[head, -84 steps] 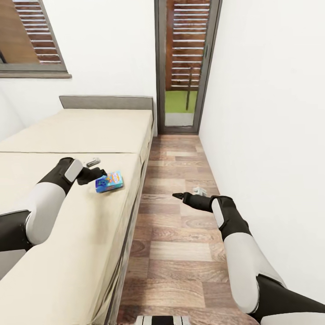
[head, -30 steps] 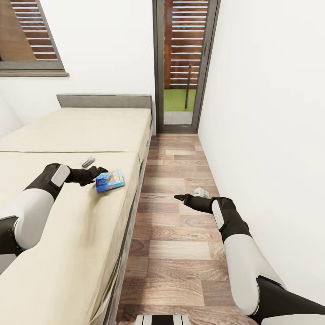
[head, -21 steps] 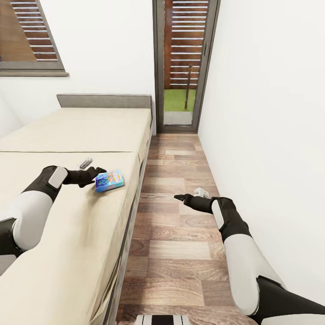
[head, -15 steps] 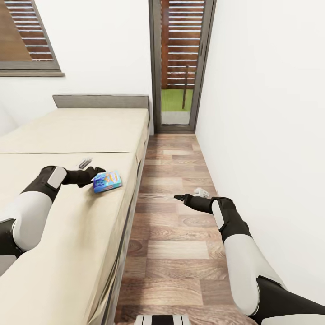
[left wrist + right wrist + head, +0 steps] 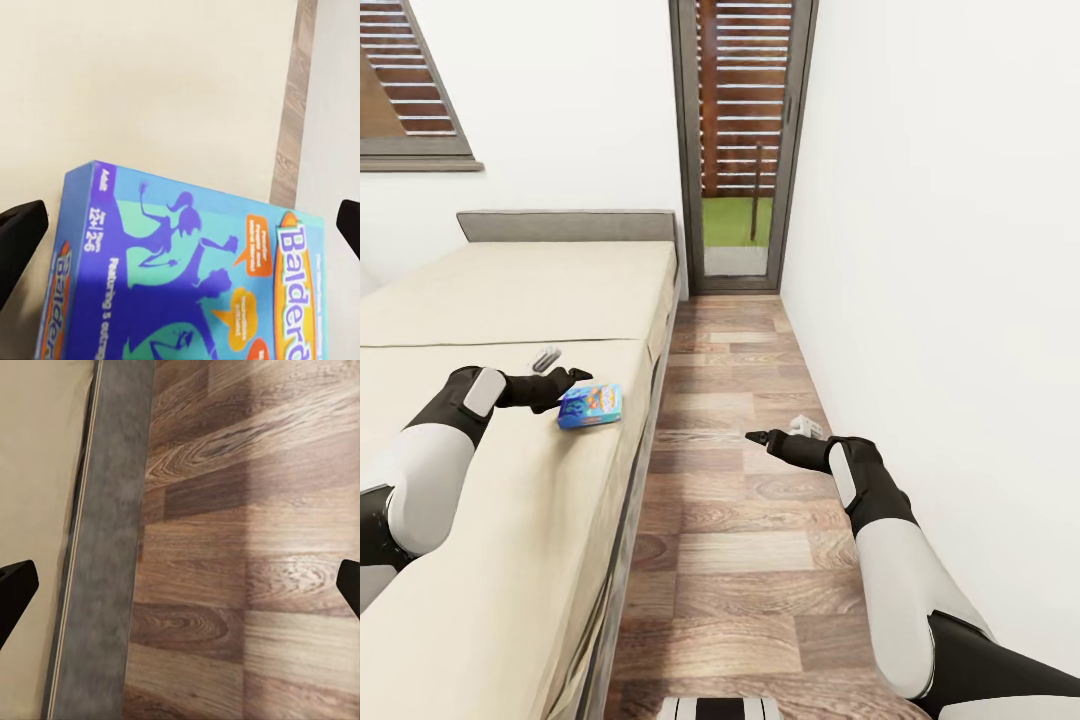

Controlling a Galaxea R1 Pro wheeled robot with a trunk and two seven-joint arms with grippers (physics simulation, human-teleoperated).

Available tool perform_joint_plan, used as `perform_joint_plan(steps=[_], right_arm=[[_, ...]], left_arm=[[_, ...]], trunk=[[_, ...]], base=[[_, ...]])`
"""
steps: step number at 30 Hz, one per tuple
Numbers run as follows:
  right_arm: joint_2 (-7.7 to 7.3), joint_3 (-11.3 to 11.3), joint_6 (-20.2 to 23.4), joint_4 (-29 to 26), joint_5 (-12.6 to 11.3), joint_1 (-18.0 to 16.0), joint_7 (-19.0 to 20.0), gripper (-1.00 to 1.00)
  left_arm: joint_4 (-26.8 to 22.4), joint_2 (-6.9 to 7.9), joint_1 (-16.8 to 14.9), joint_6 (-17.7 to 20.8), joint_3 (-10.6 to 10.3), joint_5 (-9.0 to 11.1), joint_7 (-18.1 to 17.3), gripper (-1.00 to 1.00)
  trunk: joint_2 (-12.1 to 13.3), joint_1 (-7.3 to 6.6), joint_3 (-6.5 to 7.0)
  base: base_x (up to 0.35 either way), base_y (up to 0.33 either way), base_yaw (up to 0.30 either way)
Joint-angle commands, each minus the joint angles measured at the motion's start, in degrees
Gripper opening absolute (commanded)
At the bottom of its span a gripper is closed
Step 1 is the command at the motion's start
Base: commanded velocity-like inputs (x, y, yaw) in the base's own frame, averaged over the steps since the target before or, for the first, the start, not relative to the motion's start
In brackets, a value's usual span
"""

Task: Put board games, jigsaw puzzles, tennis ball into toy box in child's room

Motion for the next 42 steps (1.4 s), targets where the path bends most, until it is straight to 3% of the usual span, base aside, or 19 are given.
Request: perform_joint_plan(steps=[1, 18, 24, 34, 42], right_arm=[[0.08, -0.36, 0.30, -0.07, 0.36, -0.04, 0.38, 1.00], [0.08, -0.27, 0.29, -0.07, 0.36, -0.04, 0.39, 1.00], [0.08, -0.22, 0.29, -0.07, 0.36, -0.04, 0.39, 1.00], [0.08, -0.21, 0.29, -0.07, 0.36, -0.04, 0.39, 1.00], [0.08, -0.14, 0.29, -0.07, 0.36, -0.04, 0.37, 1.00]], left_arm=[[2.48, -0.04, -0.01, 0.35, 0.37, -0.32, -0.14, 1.00], [2.48, -0.04, -0.01, 0.44, 0.40, -0.28, -0.16, 1.00], [2.46, 0.04, 0.18, 2.57, 0.45, -0.29, -0.40, 1.00], [2.44, 1.53, 1.04, 4.47, 0.47, -0.34, -5.86, 1.00], [2.44, 1.93, 1.12, 4.70, 0.47, -0.27, -7.40, 1.00]], trunk=[[-0.01, 0.00, -0.06], [-0.01, 0.00, -0.06], [-0.01, 0.00, -0.06], [-0.01, 0.00, -0.06], [-0.01, 0.00, -0.06]], base=[[0.000, 0.000, -0.015], [0.000, 0.000, -0.015], [0.000, 0.000, -0.013], [0.000, 0.000, -0.002], [0.000, 0.000, 0.000]])
